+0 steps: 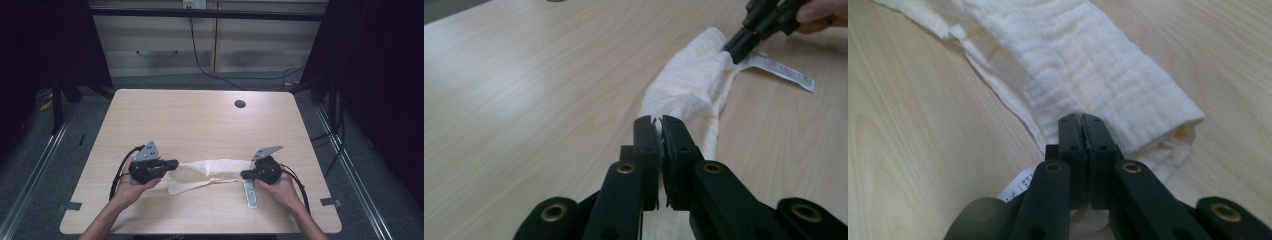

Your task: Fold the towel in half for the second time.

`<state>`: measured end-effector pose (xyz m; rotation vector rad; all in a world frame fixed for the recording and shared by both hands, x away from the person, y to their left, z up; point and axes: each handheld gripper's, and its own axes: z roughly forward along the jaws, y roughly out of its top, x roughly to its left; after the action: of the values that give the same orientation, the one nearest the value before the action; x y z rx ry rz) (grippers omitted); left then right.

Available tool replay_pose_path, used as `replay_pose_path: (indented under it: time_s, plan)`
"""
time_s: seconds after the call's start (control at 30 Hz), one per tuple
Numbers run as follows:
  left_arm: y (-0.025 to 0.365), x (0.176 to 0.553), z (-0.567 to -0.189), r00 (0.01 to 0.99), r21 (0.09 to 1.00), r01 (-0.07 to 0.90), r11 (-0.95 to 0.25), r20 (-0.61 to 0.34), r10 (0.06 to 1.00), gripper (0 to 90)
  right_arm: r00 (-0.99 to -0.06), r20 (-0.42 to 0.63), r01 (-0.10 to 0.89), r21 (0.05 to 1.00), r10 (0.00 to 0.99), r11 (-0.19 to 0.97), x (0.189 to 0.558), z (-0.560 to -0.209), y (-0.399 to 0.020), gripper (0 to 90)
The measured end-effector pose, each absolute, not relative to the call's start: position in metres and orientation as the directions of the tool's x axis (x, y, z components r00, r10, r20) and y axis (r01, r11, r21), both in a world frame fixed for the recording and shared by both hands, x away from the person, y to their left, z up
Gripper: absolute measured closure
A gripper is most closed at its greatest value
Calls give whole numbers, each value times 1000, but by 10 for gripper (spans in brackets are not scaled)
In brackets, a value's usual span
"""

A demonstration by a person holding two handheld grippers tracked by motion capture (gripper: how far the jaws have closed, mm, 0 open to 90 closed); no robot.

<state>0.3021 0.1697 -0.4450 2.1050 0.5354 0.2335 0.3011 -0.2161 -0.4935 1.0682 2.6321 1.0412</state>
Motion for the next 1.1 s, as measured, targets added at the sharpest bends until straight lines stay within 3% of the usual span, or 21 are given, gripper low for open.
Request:
replay_pose_path:
  time_s: [0.2,0.53,0.9,1.1]
  plan:
    - [167,285,-454,903,783,251,-570,23,429,860,-738,147,577,644,658,503,301,-494,-217,883]
    - [165,269,-488,935,696,257,-670,-2,356,861,-740,139,571,647,658,505,299,-494,-216,882]
    - [174,279,-496,922,720,294,-629,-41,385,863,-711,93,574,649,697,499,289,-493,-225,881]
    - [170,292,-497,906,721,294,-628,0,424,863,-704,63,550,679,707,487,279,-495,-228,878]
